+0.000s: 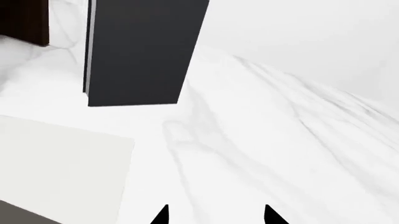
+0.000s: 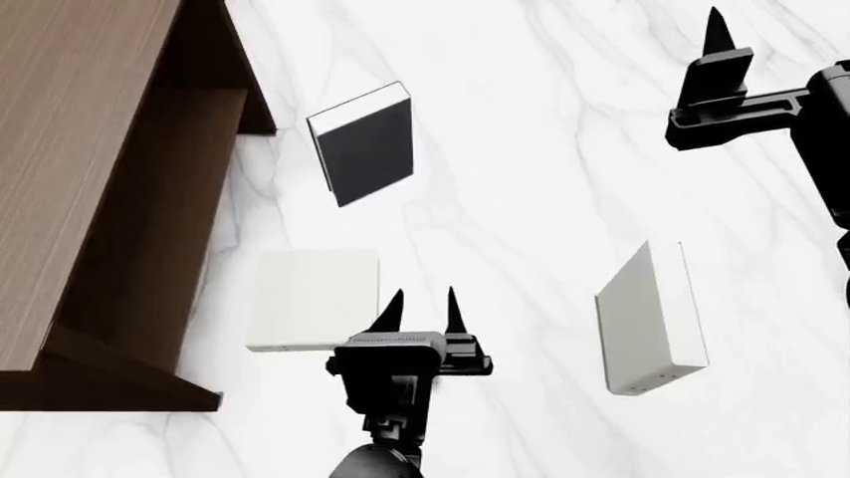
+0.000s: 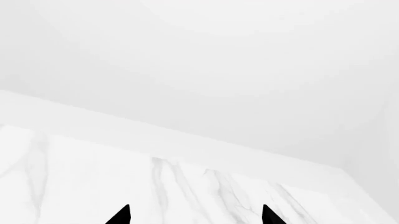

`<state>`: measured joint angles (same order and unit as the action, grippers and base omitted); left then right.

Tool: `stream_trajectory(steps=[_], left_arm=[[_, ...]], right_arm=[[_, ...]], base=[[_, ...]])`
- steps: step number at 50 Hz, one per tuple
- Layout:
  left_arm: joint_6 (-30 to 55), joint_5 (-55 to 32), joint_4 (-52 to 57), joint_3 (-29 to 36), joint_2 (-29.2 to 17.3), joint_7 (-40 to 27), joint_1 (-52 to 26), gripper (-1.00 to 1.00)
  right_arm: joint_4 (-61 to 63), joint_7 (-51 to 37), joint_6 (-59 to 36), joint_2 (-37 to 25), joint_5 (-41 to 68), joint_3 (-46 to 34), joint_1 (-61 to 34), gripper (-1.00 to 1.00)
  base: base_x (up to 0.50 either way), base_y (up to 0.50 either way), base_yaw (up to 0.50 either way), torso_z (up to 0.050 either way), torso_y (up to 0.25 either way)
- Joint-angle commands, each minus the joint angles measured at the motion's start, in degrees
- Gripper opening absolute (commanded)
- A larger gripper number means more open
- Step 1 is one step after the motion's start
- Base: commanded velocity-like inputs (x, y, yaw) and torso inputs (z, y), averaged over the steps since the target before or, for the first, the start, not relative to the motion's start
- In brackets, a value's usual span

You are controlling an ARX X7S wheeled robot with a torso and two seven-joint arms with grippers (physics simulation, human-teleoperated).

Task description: Pick up the book on the right and place it under the cabinet shelf.

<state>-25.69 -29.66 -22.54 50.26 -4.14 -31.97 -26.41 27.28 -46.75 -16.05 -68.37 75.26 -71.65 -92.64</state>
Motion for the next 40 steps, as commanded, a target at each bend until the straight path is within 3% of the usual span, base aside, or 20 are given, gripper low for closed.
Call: stream_trajectory(steps=[1,40], left_arm=[[-1.0,-4.3,-1.2,-3.2,-2.4,-5.9,1.0,1.0],[-0.6,-5.7,-1.0,-4.3,-4.0,-7.2,-0.3,1.0]], right_arm=[[0.4,-0.1,0.0,-0.3,0.2,0.1,0.2,1.0],[1.6,-0.6,0.4,-1.5,0.4,0.6,1.5,1.0]], base=[[0.0,0.0,0.0,0.0,0.0],[0.0,0.0,0.0,-0.001,-0.002]])
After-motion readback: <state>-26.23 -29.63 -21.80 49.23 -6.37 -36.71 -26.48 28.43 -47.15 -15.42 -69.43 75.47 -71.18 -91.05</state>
